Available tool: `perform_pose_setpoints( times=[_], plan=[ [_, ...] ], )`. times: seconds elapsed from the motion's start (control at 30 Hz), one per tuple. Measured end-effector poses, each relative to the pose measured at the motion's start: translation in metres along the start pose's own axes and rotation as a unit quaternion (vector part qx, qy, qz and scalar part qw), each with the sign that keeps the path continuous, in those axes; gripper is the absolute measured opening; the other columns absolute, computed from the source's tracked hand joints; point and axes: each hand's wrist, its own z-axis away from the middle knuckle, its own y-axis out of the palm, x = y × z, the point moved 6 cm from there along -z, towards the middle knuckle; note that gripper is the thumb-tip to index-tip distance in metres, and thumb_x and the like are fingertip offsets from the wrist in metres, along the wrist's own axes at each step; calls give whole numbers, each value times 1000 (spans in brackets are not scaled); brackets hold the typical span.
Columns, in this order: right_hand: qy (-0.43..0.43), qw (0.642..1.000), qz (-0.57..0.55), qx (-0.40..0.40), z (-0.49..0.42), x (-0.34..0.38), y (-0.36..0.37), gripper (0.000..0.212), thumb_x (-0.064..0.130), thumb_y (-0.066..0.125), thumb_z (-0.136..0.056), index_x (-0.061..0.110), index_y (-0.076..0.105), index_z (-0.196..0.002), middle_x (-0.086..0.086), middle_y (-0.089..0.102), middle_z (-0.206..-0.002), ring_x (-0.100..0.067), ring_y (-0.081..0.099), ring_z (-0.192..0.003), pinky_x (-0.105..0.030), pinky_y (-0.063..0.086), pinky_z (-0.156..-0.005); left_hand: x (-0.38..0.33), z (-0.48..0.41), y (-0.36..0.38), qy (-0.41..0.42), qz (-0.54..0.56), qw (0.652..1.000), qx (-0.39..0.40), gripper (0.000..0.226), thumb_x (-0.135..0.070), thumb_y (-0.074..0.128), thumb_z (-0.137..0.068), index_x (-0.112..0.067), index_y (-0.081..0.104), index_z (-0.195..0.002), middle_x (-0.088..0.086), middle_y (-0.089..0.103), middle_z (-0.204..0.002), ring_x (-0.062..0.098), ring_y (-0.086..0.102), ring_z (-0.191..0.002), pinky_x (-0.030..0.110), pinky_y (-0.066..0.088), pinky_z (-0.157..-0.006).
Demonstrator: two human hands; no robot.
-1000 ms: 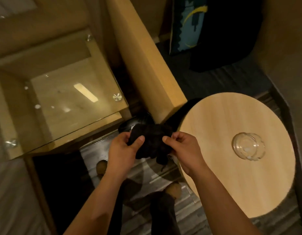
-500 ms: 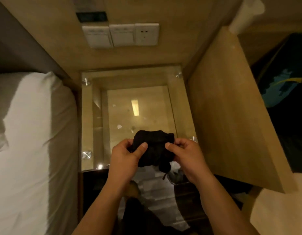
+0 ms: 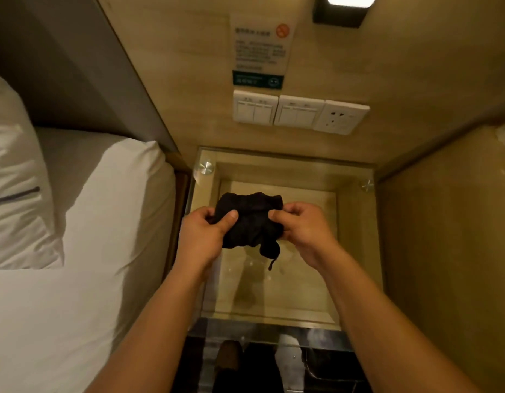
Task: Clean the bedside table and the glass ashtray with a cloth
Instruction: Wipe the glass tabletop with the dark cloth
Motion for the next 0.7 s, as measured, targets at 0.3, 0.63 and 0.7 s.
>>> perform_pose_setpoints(
  times=[0.3, 0.63, 0.7],
  plan=[
    [-37, 998, 43, 26, -105, 69, 46, 12, 9, 74, -91, 5, 65, -96, -18, 70, -91, -33, 74, -92, -45, 64, -76, -50, -113, -11, 4, -6, 999, -53, 31, -25, 80, -91, 3, 71, -100, 23, 76, -100, 37, 75, -94, 51, 63, -83],
    [-68, 982, 175, -7, -185, 58, 73, 25, 30, 72, -96, 4, 71, -99, -6, 70, -95, -23, 68, -93, -43, 57, -86, -37, -191, -33, 40, -248, 966, -59, 58, -46, 65, -100, -4, 57, -139, 21, 58, -141, 34, 59, -125, 42, 48, -106],
    [-99, 969, 220, -42, -178, 44, 52, 29, 32, 70, -97, 7, 72, -112, -5, 72, -105, -21, 68, -101, -42, 57, -94, -34, -181, -38, 101, -303, 944, -80, 64, -45, 62, -101, -1, 51, -146, 24, 52, -144, 37, 49, -135, 44, 41, -113]
  ],
)
